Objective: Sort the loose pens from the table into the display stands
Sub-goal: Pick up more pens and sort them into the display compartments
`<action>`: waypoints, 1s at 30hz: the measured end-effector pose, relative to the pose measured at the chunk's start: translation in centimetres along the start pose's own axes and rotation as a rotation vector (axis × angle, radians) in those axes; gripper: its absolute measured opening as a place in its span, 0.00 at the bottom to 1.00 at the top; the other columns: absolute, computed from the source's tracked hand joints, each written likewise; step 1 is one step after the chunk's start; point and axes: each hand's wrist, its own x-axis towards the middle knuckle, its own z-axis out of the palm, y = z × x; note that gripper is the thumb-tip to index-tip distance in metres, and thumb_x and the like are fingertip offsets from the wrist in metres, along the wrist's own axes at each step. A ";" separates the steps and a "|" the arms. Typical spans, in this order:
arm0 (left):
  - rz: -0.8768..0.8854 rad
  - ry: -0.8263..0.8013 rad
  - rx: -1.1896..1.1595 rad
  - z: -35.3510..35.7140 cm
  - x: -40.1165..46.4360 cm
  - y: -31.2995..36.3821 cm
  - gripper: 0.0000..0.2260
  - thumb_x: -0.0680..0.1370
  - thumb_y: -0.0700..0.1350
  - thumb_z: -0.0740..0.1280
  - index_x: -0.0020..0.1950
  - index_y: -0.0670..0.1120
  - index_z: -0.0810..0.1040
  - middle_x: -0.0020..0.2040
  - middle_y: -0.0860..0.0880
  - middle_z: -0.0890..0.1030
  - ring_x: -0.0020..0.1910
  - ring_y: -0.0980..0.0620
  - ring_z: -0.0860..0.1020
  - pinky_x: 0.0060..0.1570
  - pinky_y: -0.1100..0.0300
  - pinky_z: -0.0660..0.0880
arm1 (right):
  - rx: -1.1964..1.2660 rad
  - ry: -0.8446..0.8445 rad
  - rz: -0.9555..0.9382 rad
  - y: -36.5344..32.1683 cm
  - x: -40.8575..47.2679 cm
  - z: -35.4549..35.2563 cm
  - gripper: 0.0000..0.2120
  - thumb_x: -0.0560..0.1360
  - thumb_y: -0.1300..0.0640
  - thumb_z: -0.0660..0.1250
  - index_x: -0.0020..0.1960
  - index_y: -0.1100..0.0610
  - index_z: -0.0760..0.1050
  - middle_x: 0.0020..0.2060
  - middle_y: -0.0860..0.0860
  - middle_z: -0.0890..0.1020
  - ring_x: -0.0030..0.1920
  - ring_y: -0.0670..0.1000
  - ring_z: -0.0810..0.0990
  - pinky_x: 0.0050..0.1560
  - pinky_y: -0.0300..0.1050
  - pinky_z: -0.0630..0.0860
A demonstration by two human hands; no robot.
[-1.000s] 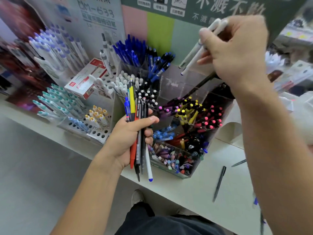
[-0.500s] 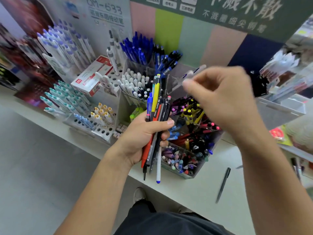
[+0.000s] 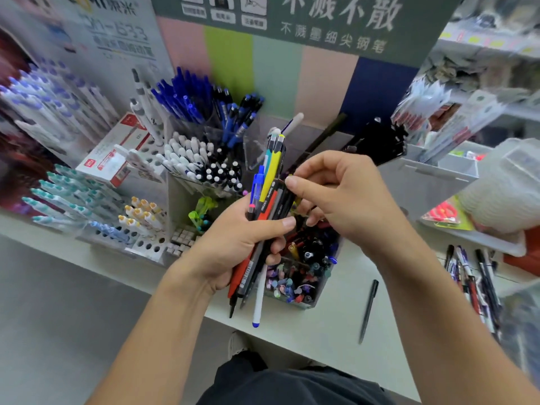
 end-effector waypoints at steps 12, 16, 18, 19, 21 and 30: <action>0.115 0.156 -0.104 -1.4 0.1 0.5 0.15 0.72 0.36 0.73 0.54 0.41 0.71 0.36 0.48 0.75 0.29 0.53 0.71 0.25 0.62 0.69 | -1.363 0.159 -0.249 -6.4 4.4 -1.2 0.07 0.76 0.66 0.66 0.54 0.63 0.76 0.52 0.62 0.78 0.58 0.65 0.75 0.43 0.52 0.66; 0.130 0.165 -0.098 -1.8 -0.3 0.6 0.13 0.72 0.37 0.72 0.51 0.41 0.71 0.36 0.48 0.75 0.29 0.52 0.71 0.25 0.62 0.69 | -1.454 0.041 -0.214 -8.0 5.4 -0.4 0.08 0.75 0.69 0.64 0.44 0.59 0.66 0.41 0.58 0.68 0.51 0.64 0.76 0.43 0.53 0.66; 0.127 0.156 -0.115 -1.9 -0.5 0.4 0.13 0.72 0.36 0.72 0.51 0.42 0.71 0.36 0.49 0.74 0.29 0.52 0.71 0.25 0.62 0.69 | -1.478 0.016 -0.204 -8.2 5.2 -0.4 0.09 0.75 0.69 0.64 0.43 0.60 0.66 0.40 0.58 0.67 0.45 0.62 0.71 0.43 0.53 0.67; 0.125 0.150 -0.123 -1.9 -0.6 0.2 0.13 0.72 0.36 0.72 0.51 0.42 0.71 0.35 0.49 0.74 0.29 0.52 0.71 0.25 0.62 0.69 | -1.466 0.025 -0.224 -8.4 4.9 -0.8 0.07 0.76 0.68 0.64 0.44 0.61 0.68 0.40 0.59 0.67 0.43 0.62 0.71 0.42 0.53 0.68; 0.112 0.150 -0.126 -2.0 -0.8 -0.1 0.13 0.73 0.36 0.73 0.52 0.42 0.71 0.34 0.49 0.73 0.29 0.53 0.70 0.25 0.62 0.69 | -1.390 0.110 -0.344 -9.0 3.9 -2.6 0.04 0.78 0.63 0.67 0.48 0.64 0.74 0.40 0.59 0.69 0.42 0.63 0.73 0.41 0.51 0.68; 0.077 0.163 -0.040 -1.9 -0.8 -1.2 0.16 0.71 0.36 0.75 0.52 0.41 0.72 0.33 0.48 0.74 0.28 0.52 0.72 0.25 0.61 0.70 | -1.220 -0.181 -0.201 -7.0 -5.8 -4.8 0.17 0.81 0.46 0.60 0.46 0.53 0.83 0.35 0.47 0.78 0.37 0.53 0.74 0.38 0.47 0.64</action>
